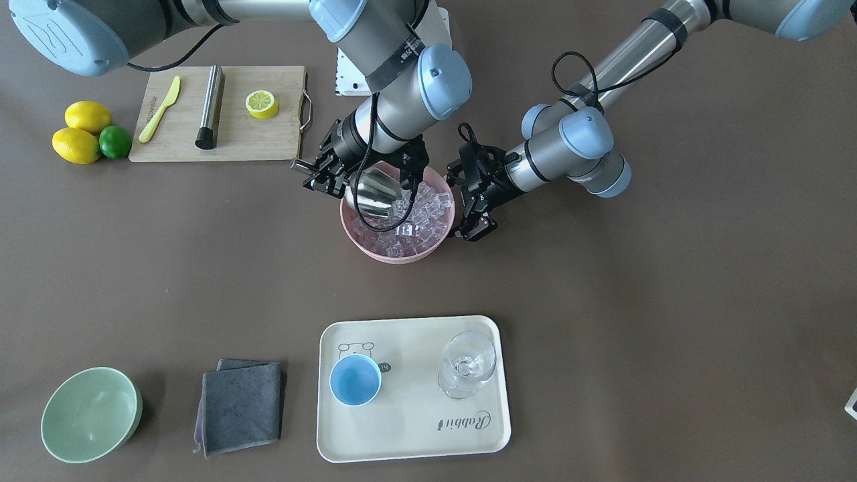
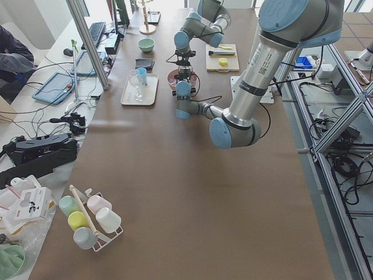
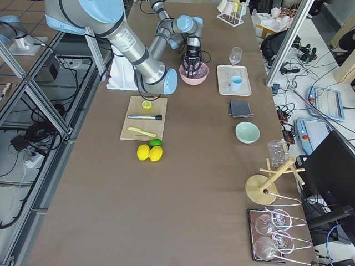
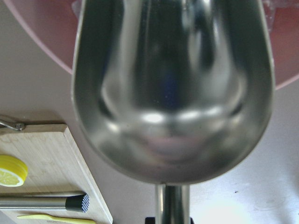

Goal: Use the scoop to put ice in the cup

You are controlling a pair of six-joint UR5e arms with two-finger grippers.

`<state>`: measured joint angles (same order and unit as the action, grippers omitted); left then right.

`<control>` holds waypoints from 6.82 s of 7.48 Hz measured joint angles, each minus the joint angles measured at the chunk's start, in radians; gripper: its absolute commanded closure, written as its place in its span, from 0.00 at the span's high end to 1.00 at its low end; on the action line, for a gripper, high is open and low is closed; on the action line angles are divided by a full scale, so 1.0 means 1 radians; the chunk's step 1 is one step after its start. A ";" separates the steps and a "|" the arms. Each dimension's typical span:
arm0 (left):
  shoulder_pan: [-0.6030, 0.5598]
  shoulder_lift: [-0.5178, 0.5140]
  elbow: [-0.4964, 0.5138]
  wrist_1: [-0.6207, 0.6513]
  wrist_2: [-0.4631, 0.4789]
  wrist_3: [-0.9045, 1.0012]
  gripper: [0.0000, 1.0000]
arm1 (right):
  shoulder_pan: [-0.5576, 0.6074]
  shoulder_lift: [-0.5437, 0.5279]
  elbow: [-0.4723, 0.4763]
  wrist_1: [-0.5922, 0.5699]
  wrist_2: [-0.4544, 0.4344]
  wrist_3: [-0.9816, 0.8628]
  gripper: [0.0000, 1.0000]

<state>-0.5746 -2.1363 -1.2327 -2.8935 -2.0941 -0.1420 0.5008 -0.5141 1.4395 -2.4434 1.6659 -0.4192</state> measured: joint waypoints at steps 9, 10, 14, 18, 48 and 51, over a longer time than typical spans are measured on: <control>0.001 -0.002 -0.002 0.002 0.007 -0.001 0.98 | -0.014 -0.138 0.160 0.196 0.020 0.163 0.00; 0.001 -0.002 -0.003 0.002 0.008 -0.002 0.99 | -0.014 -0.169 0.200 0.215 0.023 0.188 0.00; 0.001 -0.002 -0.005 0.003 0.007 -0.002 0.98 | -0.014 -0.287 0.314 0.341 0.033 0.293 0.00; 0.000 -0.001 -0.007 0.003 0.005 -0.002 0.99 | -0.016 -0.344 0.325 0.509 0.059 0.422 0.00; -0.412 0.330 -0.495 1.045 -0.009 -0.003 0.98 | 0.377 0.094 -0.363 0.120 0.518 0.359 0.00; -0.642 0.529 -0.489 1.045 -0.079 -0.002 0.99 | 0.377 0.177 -0.480 0.119 0.497 0.325 0.00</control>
<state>-1.2170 -1.6071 -1.7217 -1.8481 -2.1735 -0.1445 0.8774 -0.3372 0.9596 -2.3240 2.1627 -0.0940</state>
